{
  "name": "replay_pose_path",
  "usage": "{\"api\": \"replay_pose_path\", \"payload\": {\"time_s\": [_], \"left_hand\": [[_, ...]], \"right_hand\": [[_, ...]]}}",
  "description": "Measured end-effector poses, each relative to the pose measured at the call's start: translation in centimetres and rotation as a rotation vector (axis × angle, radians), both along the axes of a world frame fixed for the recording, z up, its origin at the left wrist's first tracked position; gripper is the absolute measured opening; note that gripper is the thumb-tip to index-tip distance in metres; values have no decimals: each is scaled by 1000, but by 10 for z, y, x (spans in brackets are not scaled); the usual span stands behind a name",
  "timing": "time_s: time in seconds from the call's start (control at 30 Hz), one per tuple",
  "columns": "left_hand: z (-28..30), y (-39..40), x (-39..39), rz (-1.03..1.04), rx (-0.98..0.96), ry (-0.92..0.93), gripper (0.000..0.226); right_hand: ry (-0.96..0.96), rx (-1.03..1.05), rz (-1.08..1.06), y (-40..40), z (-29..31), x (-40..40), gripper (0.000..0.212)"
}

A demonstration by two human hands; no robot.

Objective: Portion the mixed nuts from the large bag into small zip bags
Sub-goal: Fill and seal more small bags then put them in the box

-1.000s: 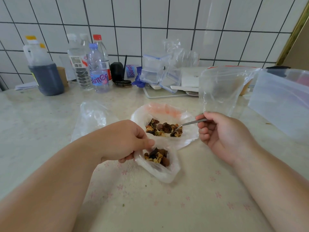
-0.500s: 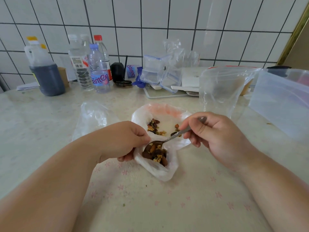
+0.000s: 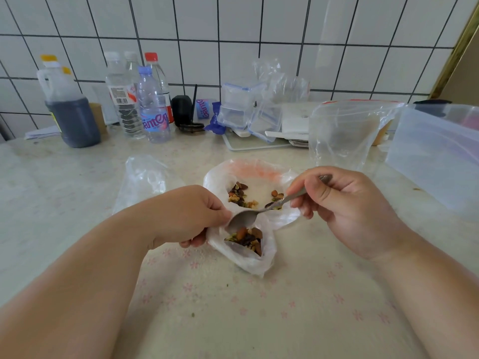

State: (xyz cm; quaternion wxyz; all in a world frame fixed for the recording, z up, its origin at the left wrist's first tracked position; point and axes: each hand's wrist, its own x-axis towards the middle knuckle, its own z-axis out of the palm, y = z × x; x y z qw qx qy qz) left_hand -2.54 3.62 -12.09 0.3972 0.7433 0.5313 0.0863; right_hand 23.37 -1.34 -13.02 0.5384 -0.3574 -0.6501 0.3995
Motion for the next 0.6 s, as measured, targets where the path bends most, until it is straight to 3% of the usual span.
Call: {"api": "replay_pose_path", "payload": {"time_s": [0.2,0.37,0.53,0.6], "left_hand": [[-1,0,-1,14,-21,-42,42],[-2,1,2,35,-25,-57,44],[-3,1,3,42,-23,-49,45],[-4,2,3,50,-25,-33,46]], "right_hand": [[282,-156,-244,18,-6,5,31],[-6,-189,-533,27,-19,1,27],[-210,-160,-513,27,-20,-6,22],[-205,-170,-481,27,-20,-6,23]]}}
